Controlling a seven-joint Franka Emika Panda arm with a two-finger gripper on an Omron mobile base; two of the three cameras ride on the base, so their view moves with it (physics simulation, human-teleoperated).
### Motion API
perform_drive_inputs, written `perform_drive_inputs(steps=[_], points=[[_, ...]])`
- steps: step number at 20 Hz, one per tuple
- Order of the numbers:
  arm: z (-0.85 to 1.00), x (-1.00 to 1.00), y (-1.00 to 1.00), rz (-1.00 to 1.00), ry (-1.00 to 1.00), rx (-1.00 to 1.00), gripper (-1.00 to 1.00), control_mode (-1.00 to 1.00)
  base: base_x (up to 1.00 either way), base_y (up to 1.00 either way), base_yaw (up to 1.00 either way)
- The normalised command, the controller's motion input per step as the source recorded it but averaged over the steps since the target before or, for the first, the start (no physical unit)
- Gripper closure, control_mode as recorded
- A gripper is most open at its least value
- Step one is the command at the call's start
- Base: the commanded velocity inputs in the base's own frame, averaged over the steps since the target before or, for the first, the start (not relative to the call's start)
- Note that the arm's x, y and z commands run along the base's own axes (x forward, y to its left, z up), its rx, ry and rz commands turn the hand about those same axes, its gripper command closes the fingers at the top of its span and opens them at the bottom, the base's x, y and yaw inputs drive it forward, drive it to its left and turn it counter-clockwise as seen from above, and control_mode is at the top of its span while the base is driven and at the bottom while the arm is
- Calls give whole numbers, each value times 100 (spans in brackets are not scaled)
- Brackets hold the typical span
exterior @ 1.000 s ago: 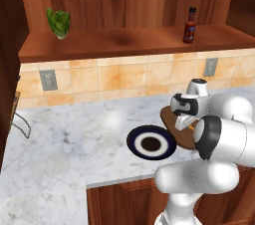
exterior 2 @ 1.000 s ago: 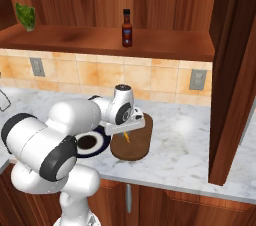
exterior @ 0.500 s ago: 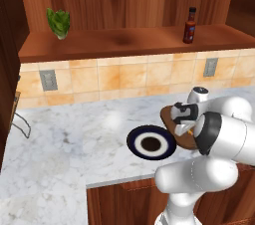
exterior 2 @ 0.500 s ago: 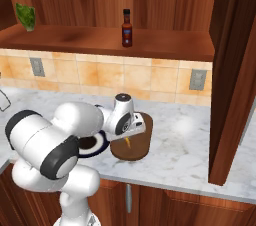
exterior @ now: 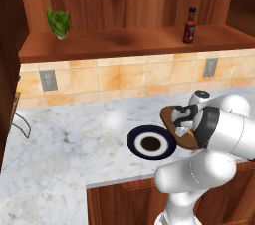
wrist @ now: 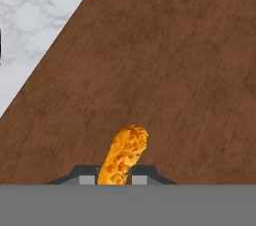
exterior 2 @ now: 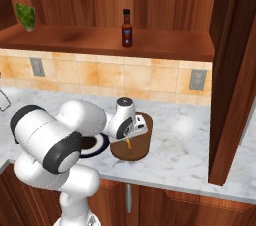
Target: Pick the shrimp from the plate and place it on the cutting board. Then pick the condiment bottle from the cabinet and place it next to the cutting board.
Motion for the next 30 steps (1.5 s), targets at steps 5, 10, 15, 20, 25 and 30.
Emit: perform_drive_inputs(steps=[5, 10, 15, 20, 25, 30], points=[[-12, 9, 0, 0, 0, 0, 100, -100, 0, 0, 0], [1, 0, 0, 0, 0, 0, -100, -100, 0, 0, 0], [24, -15, 0, 0, -4, 0, -100, -100, 0, 0, 0], [36, -32, 0, 0, -8, 0, -100, -100, 0, 0, 0], [35, -31, 3, 0, -8, 0, -100, -100, 0, 0, 0], [33, -15, 3, 0, -7, 0, -100, -100, 0, 0, 0]])
